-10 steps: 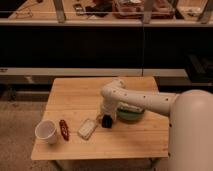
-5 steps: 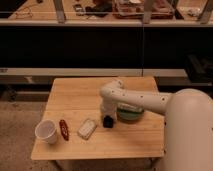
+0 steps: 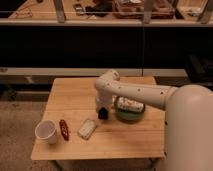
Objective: Place the eraser on the white sponge
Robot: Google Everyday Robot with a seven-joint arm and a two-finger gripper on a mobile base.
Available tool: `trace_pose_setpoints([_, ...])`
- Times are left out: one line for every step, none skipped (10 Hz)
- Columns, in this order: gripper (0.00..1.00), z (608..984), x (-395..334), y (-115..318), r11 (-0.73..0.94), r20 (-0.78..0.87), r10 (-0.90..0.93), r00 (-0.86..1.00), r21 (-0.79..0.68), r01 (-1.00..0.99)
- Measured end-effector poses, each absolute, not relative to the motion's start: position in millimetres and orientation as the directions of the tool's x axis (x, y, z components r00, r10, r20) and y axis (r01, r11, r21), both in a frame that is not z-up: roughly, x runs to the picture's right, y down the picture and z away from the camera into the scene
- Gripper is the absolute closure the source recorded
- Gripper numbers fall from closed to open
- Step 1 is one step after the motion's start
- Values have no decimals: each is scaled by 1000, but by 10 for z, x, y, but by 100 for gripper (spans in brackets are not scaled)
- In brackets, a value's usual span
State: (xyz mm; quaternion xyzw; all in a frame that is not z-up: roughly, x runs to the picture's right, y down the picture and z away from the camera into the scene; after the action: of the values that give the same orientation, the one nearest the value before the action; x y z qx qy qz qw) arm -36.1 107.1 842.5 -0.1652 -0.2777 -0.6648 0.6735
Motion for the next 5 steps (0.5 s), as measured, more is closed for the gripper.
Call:
trace_pose_setpoints([100,8335,-460,1044,43,590,-805,-65,167,985])
trace_pose_setpoints([100,8254,-564,1058,28,593,-800,-92,190,981])
trace_pose_setpoints([100,8161,-679,1106,15,598,-792,-124,222,975])
trace_pose_setpoints([100,8044,-799,1204,3,610,-775,-163,262,965])
trace_pose_setpoints([100,7950,-883,1265,-8,613,-766,-194,292,956])
